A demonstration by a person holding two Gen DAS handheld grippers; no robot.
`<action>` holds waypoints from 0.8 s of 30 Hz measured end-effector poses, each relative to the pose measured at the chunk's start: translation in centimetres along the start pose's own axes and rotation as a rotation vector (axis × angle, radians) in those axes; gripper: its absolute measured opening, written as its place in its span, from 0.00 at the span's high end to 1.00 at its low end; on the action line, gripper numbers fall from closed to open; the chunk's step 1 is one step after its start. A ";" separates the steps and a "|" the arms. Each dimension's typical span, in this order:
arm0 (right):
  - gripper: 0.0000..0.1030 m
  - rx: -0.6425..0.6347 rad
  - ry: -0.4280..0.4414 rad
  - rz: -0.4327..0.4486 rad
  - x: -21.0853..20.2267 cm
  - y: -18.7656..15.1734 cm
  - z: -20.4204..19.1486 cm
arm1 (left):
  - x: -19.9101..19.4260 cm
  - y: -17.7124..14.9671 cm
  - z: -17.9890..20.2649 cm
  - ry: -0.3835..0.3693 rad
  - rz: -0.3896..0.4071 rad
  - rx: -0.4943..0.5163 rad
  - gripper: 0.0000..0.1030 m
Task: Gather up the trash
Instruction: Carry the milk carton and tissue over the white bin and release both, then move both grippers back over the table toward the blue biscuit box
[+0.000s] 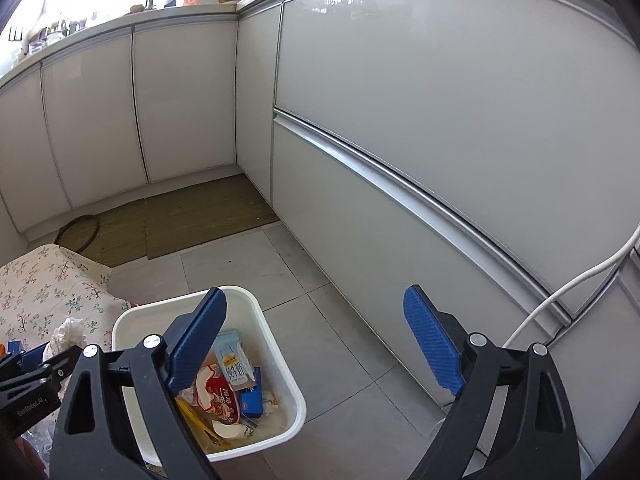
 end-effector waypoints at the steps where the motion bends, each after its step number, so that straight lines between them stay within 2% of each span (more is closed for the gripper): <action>1: 0.15 0.001 -0.002 0.001 0.0 0.0 0.1 | 0.2 0.0 0.2 -0.001 -0.002 0.002 0.51; 6: 0.14 0.000 -0.008 0.004 0.0 0.0 0.1 | 1.1 -0.1 0.9 -0.009 -0.014 0.004 0.49; 8: 0.14 -0.001 -0.009 0.003 0.0 0.0 0.1 | 1.5 -0.3 0.9 0.001 -0.022 0.005 0.42; 9: 0.14 -0.001 -0.009 0.003 0.0 0.1 0.1 | 1.6 -0.5 0.8 0.007 -0.025 0.005 0.31; 10: 0.14 -0.001 -0.008 0.002 0.0 0.1 0.0 | 1.6 -0.5 0.7 0.010 -0.023 0.004 0.25; 12: 0.13 -0.001 -0.006 0.003 0.0 0.2 -0.1 | 1.3 -0.6 0.3 0.023 -0.018 0.003 0.19; 14: 0.13 -0.002 -0.002 0.005 -0.2 0.2 -0.3 | 0.9 -0.5 -0.3 0.040 -0.014 -0.005 0.18; 16: 0.13 -0.001 0.003 0.007 -0.4 0.2 -0.6 | 0.2 -0.4 -1.1 0.062 -0.005 -0.014 0.17; 19: 0.09 -0.004 0.022 0.010 -0.7 0.3 -1.6 | -1.4 0.0 -3.1 0.132 0.033 -0.030 0.07; 24: 0.07 -0.035 0.064 0.013 -1.4 0.2 -4.3 | -4.2 -0.1 -8.4 0.229 0.063 -0.130 0.07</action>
Point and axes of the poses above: each gripper's, at about its wrist camera, not at the fingertips, and x roughly the way its jaws point, z to its right, y to its top, the point moved 6 cm from there along x, roughly the way its jaws point, and after that the axes turned 2 degrees about y, right-handed, at the moved point
